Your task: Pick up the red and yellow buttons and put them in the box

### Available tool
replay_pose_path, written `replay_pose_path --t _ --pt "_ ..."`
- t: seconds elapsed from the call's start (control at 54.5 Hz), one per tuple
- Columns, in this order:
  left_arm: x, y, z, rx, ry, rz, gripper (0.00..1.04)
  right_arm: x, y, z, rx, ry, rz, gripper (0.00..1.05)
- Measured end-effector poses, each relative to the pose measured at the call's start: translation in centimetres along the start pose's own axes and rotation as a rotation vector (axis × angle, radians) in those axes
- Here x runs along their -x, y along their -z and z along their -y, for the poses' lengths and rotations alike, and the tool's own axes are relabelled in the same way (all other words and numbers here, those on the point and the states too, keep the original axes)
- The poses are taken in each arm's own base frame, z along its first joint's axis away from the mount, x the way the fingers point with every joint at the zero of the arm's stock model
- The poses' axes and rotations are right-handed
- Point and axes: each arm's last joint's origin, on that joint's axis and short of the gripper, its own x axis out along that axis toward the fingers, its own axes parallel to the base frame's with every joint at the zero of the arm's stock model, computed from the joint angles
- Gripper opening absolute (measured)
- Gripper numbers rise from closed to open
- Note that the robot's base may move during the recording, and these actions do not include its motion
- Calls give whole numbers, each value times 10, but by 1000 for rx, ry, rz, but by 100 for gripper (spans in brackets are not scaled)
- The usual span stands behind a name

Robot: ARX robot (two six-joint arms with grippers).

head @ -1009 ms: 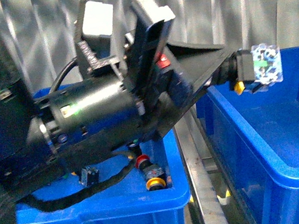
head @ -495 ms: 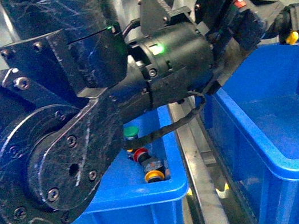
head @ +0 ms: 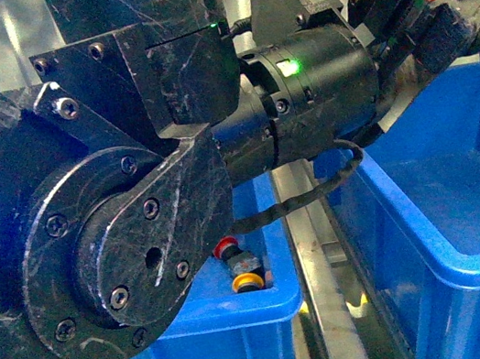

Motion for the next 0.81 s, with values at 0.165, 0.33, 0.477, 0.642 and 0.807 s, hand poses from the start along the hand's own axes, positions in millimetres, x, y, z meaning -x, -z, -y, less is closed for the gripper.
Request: replay_pose_path --t 0.165,0.33,0.477,0.642,0.807 --pt "4 -7 10 -22 16 17 34 -34 -28 2 -371 108 -78 98" --pt "7 -8 15 -32 16 15 34 -58 -12 -7 -739 215 -215 98" --pt "10 -12 19 -44 14 19 34 -64 15 -20 -988 304 -321 98" --pt "12 -19 27 -62 32 29 34 -67 16 -36 -1168 289 -343 98" --pt "12 -21 30 -70 41 33 34 -69 10 -60 -1273 199 -362 98"
